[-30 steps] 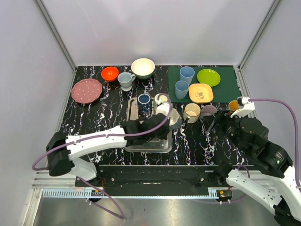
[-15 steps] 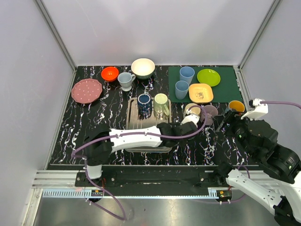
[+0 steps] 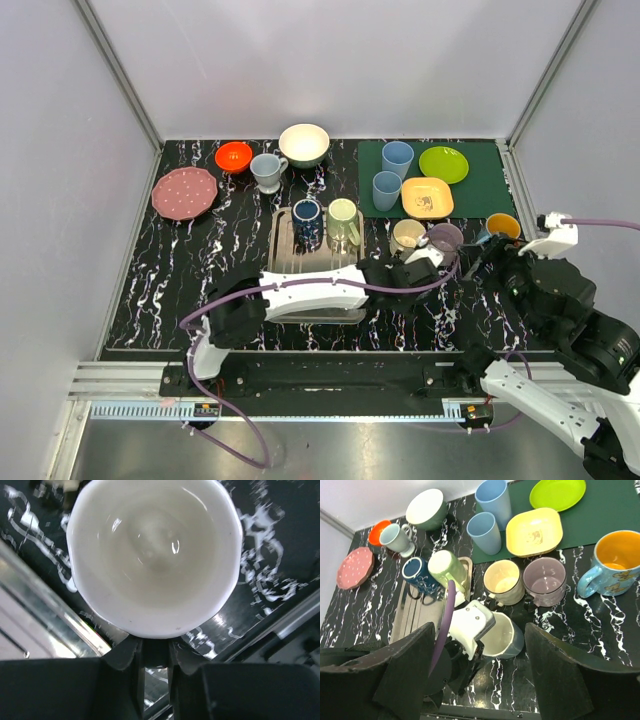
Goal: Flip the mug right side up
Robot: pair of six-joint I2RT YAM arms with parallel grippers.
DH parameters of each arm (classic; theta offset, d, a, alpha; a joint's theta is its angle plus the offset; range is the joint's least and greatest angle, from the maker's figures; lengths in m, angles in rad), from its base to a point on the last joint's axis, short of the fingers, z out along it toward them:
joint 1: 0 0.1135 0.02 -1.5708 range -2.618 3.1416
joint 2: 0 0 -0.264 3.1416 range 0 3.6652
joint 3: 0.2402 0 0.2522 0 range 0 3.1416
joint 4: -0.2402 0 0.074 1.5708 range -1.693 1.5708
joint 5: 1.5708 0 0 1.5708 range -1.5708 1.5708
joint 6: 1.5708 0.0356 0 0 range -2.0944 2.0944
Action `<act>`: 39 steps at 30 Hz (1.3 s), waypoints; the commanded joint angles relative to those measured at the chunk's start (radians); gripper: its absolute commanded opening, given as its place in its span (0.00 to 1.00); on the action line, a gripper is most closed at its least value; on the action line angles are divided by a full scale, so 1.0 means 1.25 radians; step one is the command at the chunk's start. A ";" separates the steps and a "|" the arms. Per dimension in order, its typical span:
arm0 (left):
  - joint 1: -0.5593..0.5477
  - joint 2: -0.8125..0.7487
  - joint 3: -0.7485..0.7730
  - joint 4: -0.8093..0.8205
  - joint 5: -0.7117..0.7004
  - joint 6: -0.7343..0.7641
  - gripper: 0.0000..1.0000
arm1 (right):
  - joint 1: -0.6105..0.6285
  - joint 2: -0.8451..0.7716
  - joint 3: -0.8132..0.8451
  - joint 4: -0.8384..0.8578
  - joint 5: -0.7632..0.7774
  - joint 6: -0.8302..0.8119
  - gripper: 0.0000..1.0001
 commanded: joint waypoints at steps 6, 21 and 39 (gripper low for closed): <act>-0.024 0.158 0.347 -0.018 0.029 0.056 0.00 | 0.003 -0.037 0.064 -0.023 0.122 0.009 0.77; -0.024 0.268 0.466 -0.057 0.022 0.063 0.10 | 0.003 -0.073 0.049 -0.061 0.127 0.036 0.78; -0.016 0.205 0.466 -0.189 -0.080 0.083 0.00 | 0.003 -0.086 0.040 -0.061 0.130 0.032 0.78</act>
